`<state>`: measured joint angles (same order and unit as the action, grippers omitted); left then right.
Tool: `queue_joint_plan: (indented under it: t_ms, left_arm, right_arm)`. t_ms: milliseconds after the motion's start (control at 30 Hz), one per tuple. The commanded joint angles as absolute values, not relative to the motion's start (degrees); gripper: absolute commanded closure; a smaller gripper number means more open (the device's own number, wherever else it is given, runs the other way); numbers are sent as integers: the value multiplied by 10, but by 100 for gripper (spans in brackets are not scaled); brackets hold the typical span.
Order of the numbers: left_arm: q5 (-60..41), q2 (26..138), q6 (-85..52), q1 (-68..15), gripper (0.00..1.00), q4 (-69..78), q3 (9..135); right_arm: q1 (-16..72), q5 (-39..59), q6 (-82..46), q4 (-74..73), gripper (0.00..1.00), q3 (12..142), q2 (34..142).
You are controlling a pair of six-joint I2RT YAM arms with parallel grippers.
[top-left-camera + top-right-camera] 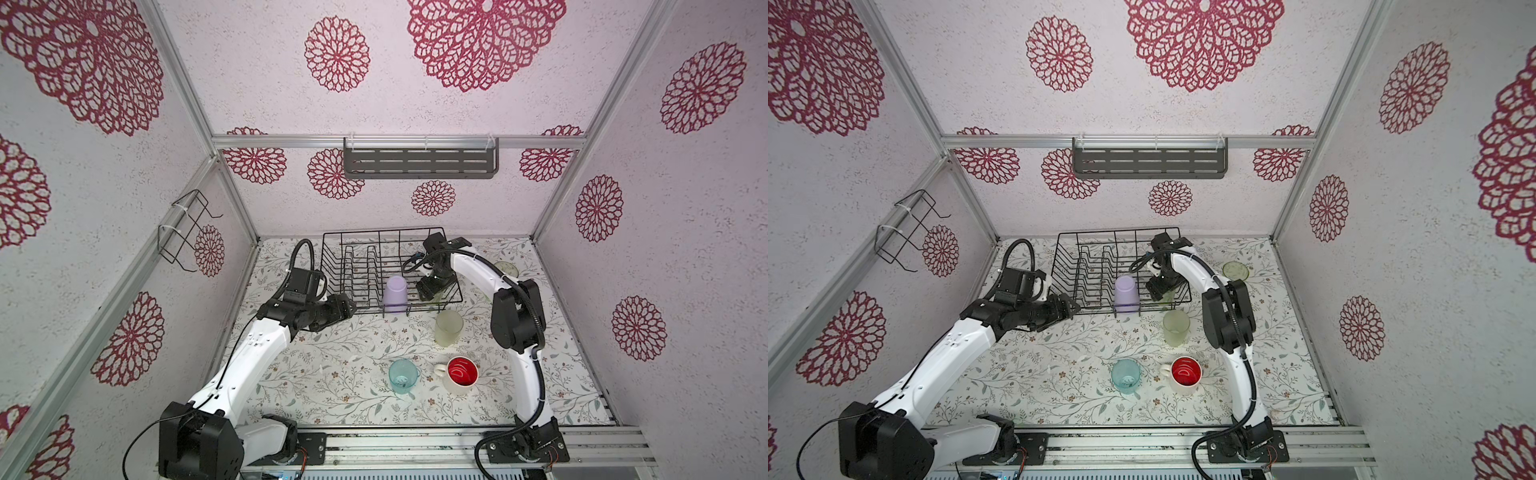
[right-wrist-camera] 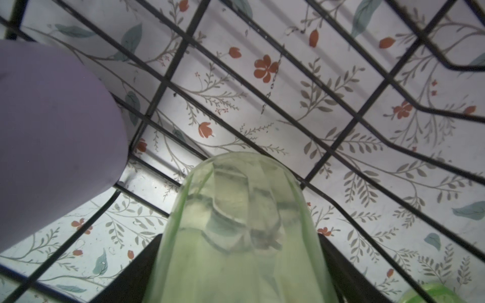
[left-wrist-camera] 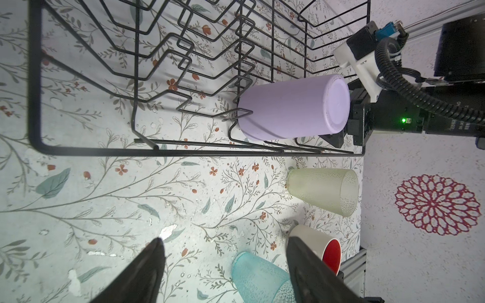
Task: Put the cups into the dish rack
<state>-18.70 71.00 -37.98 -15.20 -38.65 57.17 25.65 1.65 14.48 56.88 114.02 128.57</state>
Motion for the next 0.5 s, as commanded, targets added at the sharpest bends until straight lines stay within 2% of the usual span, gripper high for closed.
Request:
queue_joint_plan:
  t_ms: [0,467]
  left_arm:
    - [-188,698,-382,-148,23,-390,575]
    - [-257,638,-380,-158,21,-350,536]
  right_arm:
    - [252,-3,146,578,21,1142,1262]
    - [253,11,146,519,17,1077,1188]
